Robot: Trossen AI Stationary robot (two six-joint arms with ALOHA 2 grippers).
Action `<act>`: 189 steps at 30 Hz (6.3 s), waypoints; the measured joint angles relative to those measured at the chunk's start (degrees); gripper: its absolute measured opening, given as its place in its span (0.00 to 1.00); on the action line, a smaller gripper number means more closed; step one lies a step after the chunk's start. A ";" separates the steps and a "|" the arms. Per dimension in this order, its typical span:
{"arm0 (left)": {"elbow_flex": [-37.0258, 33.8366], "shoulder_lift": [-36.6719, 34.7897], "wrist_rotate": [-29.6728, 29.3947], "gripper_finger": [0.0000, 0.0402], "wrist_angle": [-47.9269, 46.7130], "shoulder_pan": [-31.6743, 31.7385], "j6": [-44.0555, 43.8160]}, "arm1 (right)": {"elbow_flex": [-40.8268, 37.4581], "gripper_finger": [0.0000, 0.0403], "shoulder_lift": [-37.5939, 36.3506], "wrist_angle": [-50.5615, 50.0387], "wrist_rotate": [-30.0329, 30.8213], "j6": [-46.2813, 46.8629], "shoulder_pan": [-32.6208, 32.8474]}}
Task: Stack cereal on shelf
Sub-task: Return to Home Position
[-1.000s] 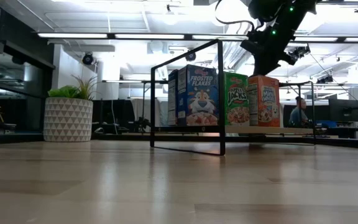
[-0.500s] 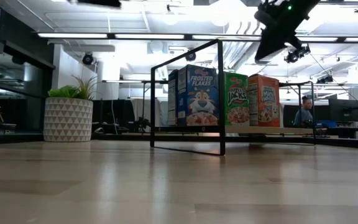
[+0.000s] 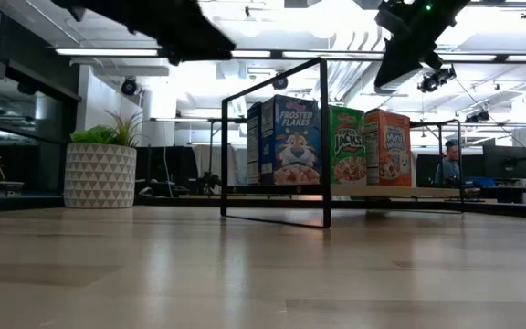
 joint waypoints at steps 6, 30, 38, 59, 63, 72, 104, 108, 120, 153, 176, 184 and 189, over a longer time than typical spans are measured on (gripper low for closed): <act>-5.88 -6.94 -2.05 0.04 -1.26 -2.72 -1.51 | 0.00 0.00 -0.02 -3.14 0.35 -0.06 -0.02; -36.98 -52.51 -13.03 0.00 6.63 -18.87 3.36 | 0.00 0.00 -0.08 -5.73 -2.22 -0.12 10.83; -37.51 -64.43 -9.42 0.00 -7.89 -18.87 0.24 | 0.00 0.00 -0.39 -8.79 -4.07 0.54 17.70; -41.27 -65.10 -11.63 0.00 -5.40 -15.86 1.00 | -20.21 0.00 -20.07 10.88 4.57 7.04 41.69; -41.27 -65.10 -11.66 0.00 -5.35 -15.86 0.81 | -28.77 0.00 -26.64 20.27 3.69 2.46 40.12; -41.27 -65.10 -11.64 0.00 -5.33 -15.86 0.83 | -38.26 0.00 -45.69 25.86 -3.14 -5.33 32.31; -41.27 -65.08 -11.63 0.01 -5.32 -15.86 0.81 | -56.68 0.00 -56.72 43.61 -16.26 -14.71 22.08; -41.27 -65.08 -11.63 0.01 -5.31 -15.86 0.81 | -56.68 0.00 -56.60 43.19 -16.15 -19.02 23.15; -41.24 -65.08 -11.63 0.01 -5.31 -15.86 0.81 | -56.68 0.00 -55.47 42.03 -16.81 -13.22 23.17; -41.20 -66.76 -10.72 0.01 -5.39 1.45 0.79 | -56.74 0.00 -58.79 42.21 -16.56 -11.60 19.98; -41.20 -66.76 -11.02 0.01 -5.32 1.34 0.80 | -56.76 0.00 -58.44 42.23 -16.55 -11.60 19.98; -41.20 -66.76 -11.02 0.01 -5.32 1.34 0.81 | -56.76 0.00 -58.44 42.24 -16.55 -11.60 19.98; -41.22 -66.76 -11.02 0.01 -5.32 1.34 0.79 | -56.76 0.00 -58.44 42.25 -16.55 -11.60 19.98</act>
